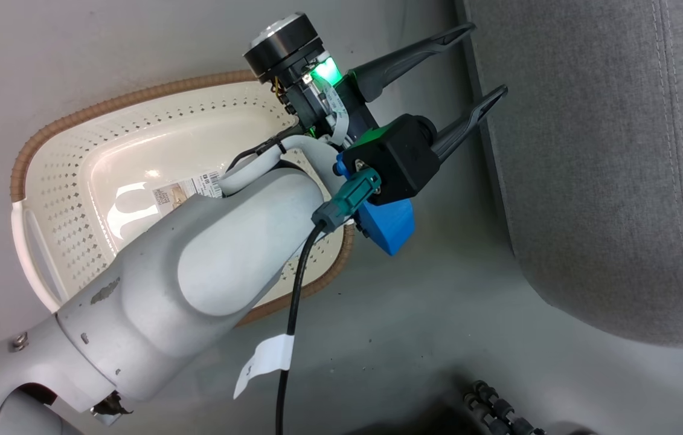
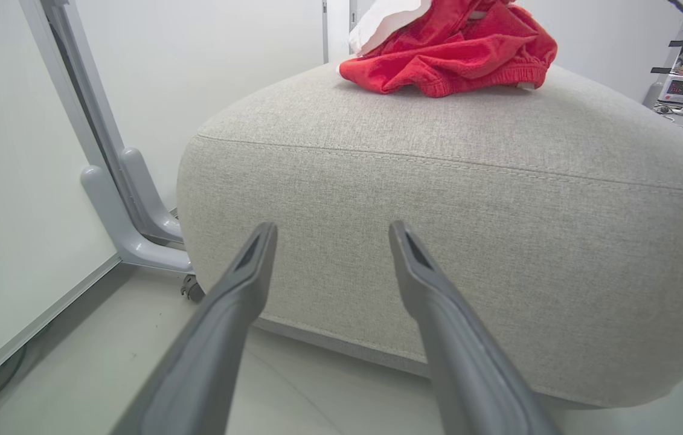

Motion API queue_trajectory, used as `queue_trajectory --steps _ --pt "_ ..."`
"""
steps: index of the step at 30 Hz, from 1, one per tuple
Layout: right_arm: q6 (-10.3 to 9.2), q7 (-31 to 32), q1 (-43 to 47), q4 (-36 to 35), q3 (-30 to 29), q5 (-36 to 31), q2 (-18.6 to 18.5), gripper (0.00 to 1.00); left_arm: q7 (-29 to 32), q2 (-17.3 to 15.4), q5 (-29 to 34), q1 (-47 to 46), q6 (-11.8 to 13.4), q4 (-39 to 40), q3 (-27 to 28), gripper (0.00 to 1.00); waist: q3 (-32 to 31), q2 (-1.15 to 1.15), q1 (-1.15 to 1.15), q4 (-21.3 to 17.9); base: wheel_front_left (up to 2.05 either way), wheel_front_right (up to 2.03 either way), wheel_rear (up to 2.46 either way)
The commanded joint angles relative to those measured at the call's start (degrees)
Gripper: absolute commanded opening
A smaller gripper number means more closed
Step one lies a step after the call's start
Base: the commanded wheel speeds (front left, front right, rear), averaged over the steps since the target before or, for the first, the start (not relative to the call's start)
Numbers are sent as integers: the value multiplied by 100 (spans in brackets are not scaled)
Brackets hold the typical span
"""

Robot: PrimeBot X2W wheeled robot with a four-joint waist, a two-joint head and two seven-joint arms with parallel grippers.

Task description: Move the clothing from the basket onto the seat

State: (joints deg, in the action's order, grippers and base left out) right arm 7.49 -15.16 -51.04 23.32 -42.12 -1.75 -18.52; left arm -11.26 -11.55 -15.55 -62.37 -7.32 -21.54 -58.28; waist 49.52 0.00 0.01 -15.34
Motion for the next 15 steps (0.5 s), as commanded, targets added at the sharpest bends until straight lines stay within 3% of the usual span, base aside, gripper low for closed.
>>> queue_trajectory --steps 1,8,9,10,11,15 --pt "1 3 78 48 14 -46 29 0 -4 -39 1 -97 32 21 -2 100 2 0 -1 17 0 0 0" --pt "1 4 360 416 24 -27 173 0 -55 -35 -55 -87 74 -15 -16 100 -83 0 -1 71 0 0 0" --pt "1 3 406 390 -14 -12 186 35 -65 -31 -55 -69 83 -28 -18 100 -118 0 -1 72 0 0 0" --pt "0 4 466 351 -41 13 203 85 -80 -23 -60 -45 95 -41 -22 100 -162 0 -1 74 0 0 0" --pt "0 4 524 304 -63 58 236 100 -99 -13 -76 -9 104 -58 -24 100 -219 0 -1 74 0 0 0" --pt "0 3 943 31 2 58 361 100 -202 35 -156 162 131 -164 -29 100 -546 0 -1 33 0 0 0"
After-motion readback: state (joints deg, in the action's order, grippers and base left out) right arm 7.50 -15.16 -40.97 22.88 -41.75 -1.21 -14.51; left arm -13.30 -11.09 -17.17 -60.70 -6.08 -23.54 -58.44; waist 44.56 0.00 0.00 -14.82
